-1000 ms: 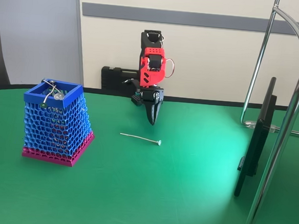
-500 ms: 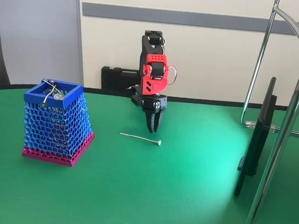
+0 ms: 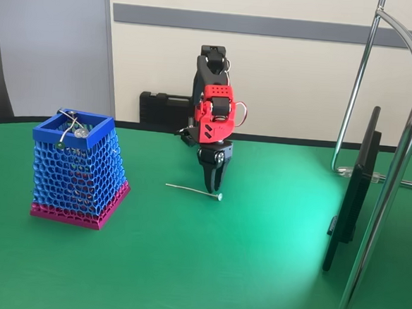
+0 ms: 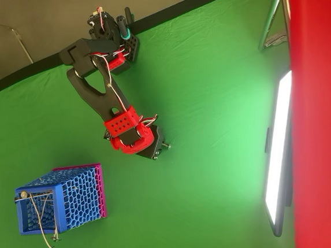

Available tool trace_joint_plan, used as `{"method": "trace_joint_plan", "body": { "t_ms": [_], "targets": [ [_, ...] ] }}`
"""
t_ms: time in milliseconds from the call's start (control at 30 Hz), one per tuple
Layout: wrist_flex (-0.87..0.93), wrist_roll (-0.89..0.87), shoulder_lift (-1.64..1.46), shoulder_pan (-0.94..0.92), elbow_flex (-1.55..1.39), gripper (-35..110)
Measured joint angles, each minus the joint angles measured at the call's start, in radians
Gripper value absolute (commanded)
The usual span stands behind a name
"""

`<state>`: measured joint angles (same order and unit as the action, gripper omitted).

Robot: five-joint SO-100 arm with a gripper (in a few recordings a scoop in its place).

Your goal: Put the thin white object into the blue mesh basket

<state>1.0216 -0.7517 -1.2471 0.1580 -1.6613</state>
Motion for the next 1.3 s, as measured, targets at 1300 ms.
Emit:
{"method": "trace_joint_plan", "body": {
  "t_ms": [1300],
  "targets": [
    [0.089, 0.029, 0.163, 0.040, 0.179, 11]
  ]
}}
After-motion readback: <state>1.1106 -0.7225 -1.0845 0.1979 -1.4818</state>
